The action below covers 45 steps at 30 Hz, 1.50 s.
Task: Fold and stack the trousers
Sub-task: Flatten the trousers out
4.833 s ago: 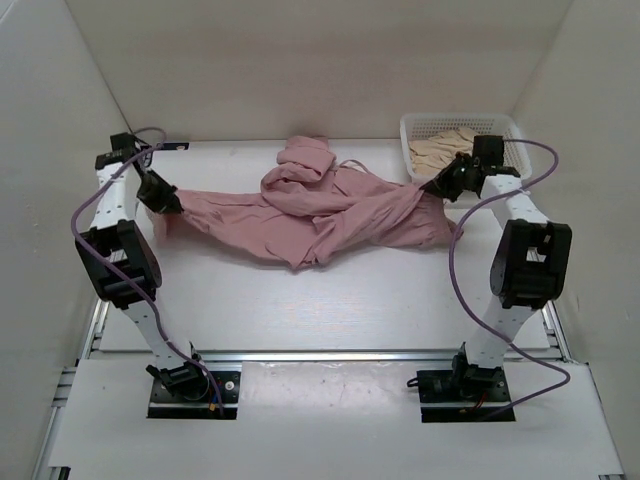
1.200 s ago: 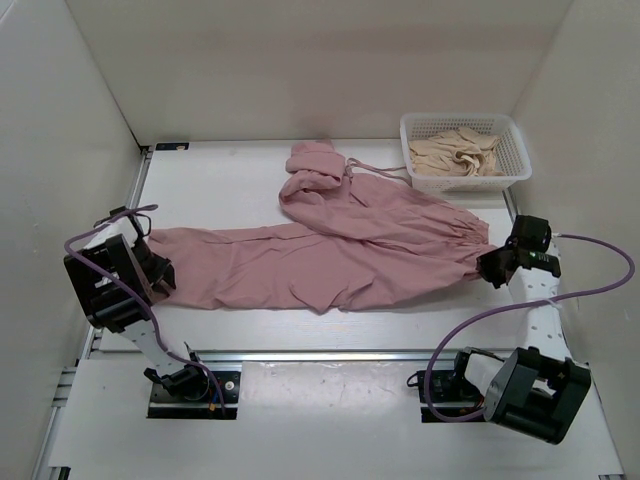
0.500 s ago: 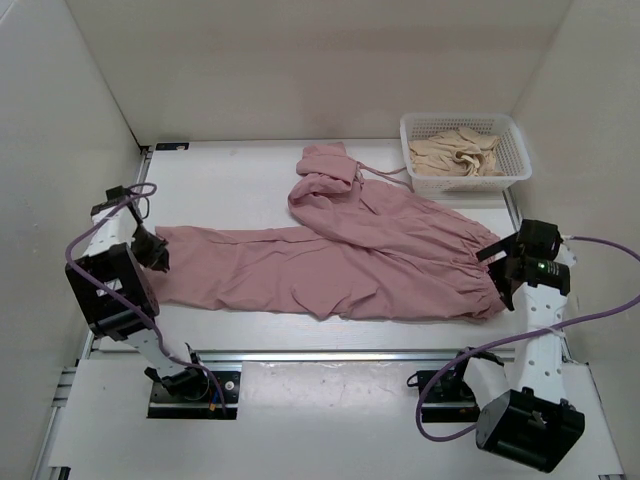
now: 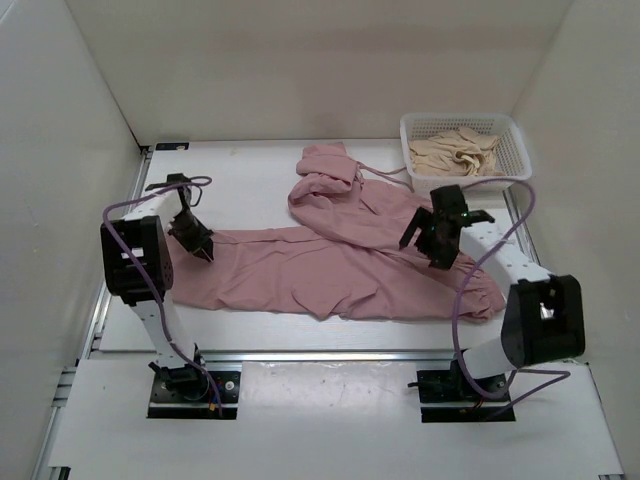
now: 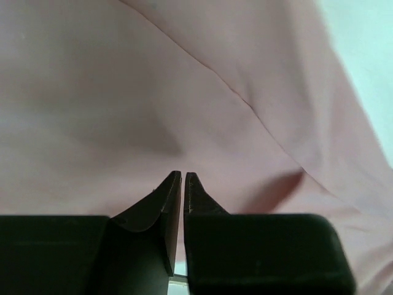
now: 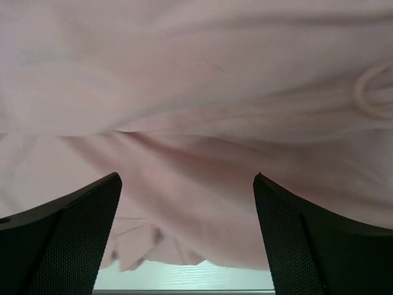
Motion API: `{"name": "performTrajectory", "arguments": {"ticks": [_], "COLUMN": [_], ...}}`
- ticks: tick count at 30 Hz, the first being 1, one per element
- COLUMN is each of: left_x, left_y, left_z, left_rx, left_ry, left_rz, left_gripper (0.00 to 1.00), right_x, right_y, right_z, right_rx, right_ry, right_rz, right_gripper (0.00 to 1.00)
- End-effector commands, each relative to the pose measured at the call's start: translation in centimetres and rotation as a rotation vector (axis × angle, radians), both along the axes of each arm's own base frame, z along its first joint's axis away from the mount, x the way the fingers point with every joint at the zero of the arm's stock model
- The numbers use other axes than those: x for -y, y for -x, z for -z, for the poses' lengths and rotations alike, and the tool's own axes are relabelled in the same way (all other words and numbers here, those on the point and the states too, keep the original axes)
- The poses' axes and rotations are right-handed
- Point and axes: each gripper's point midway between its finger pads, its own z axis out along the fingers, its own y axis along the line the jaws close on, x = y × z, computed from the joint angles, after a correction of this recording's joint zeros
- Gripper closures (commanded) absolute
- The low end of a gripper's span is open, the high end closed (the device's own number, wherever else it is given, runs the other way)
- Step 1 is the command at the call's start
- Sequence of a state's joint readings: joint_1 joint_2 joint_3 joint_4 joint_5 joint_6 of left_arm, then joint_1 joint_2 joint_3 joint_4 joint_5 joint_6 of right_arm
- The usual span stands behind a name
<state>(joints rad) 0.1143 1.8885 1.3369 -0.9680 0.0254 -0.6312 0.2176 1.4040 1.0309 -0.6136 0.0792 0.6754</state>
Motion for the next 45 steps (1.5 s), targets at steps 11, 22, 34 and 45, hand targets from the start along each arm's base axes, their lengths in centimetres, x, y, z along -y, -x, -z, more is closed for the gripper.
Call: {"name": "performTrajectory", "arguments": {"ticks": [11,22,34,45], "left_x": [-6.6,-7.0,-5.9,-2.7], "left_y": [4.8,5.7,0.8,1.6], "left_z": [3.7,-0.1,-12.3,-15.5], "left_rx": [-0.144,0.015,0.248,0.357], "left_ry": [-0.051,0.003,-0.161,-0.077], "left_rz": [-0.135,-0.151,-0.033,0.085], "left_gripper": [0.80,0.81,0.76,0.66], "right_x": [4.6,4.1,1.6,-11.9], "right_y": [8.4,14.1,2.0,-9.0], "right_z": [9.7,7.7,-4.2,1.4], "right_rx": [-0.320,-0.327,0.110,-0.033], "right_ry": [-0.010,-0.079,-0.025,-0.049], "right_rz": [0.246,0.254,-0.006,-0.302], "right_gripper": [0.15,0.15,0.17,0.19]}}
